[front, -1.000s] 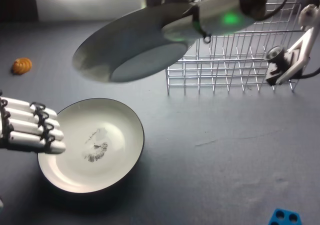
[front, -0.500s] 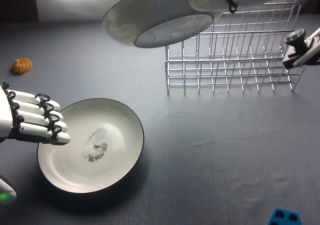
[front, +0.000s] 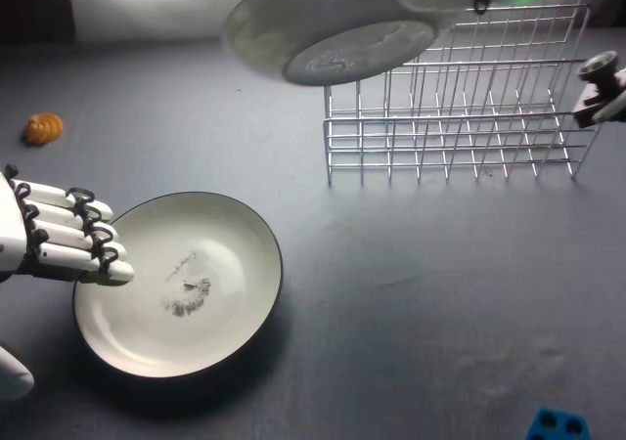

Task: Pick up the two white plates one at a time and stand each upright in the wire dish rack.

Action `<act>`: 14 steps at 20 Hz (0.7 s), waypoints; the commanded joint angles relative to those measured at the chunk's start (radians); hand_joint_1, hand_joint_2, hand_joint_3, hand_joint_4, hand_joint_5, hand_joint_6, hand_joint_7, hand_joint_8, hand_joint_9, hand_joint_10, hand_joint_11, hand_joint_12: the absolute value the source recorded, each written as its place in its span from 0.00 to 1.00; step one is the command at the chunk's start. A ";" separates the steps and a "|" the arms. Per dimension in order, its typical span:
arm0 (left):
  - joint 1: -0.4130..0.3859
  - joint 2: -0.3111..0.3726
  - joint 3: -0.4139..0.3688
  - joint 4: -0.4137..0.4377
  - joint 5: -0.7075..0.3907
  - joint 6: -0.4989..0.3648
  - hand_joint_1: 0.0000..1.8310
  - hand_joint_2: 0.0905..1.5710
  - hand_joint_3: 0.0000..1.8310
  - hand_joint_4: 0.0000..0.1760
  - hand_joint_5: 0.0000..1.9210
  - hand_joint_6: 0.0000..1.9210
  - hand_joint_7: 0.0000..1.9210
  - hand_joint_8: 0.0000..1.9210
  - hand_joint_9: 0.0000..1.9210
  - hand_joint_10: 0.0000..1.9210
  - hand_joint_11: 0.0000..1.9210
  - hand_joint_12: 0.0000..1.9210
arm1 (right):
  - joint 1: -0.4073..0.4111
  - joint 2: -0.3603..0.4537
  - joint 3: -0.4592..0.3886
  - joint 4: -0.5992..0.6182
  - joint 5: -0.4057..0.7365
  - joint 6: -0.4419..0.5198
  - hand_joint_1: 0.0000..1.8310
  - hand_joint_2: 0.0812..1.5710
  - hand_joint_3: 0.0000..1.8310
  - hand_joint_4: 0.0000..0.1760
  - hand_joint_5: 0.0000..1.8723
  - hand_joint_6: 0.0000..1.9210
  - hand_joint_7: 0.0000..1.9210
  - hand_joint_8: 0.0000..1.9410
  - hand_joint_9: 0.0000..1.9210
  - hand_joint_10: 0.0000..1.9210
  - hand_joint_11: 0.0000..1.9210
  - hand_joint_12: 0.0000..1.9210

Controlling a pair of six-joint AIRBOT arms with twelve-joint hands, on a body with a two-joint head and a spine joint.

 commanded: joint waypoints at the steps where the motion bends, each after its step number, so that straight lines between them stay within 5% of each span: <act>1: -0.007 0.003 0.008 -0.047 -0.022 -0.011 0.00 0.66 0.00 0.00 0.05 0.00 0.05 0.00 0.03 0.00 0.00 0.00 | 0.015 0.009 0.002 -0.002 0.143 0.028 0.67 0.68 0.00 0.11 0.54 0.51 0.54 0.43 0.65 0.01 0.43 0.51; 5: -0.007 -0.002 0.017 -0.048 -0.013 -0.028 0.00 0.68 0.01 0.00 0.03 0.00 0.02 0.00 0.01 0.00 0.00 0.00 | 0.006 0.028 0.007 -0.002 0.172 0.033 0.66 0.71 0.00 0.15 0.49 0.58 0.50 0.51 0.61 0.00 0.39 0.51; 14: -0.006 -0.014 0.033 -0.047 -0.012 -0.034 0.00 0.68 0.00 0.00 0.01 0.00 0.01 0.00 0.00 0.00 0.00 0.00 | -0.008 0.057 0.027 -0.001 0.159 0.013 0.66 0.71 0.00 0.15 0.50 0.57 0.50 0.50 0.62 0.00 0.40 0.51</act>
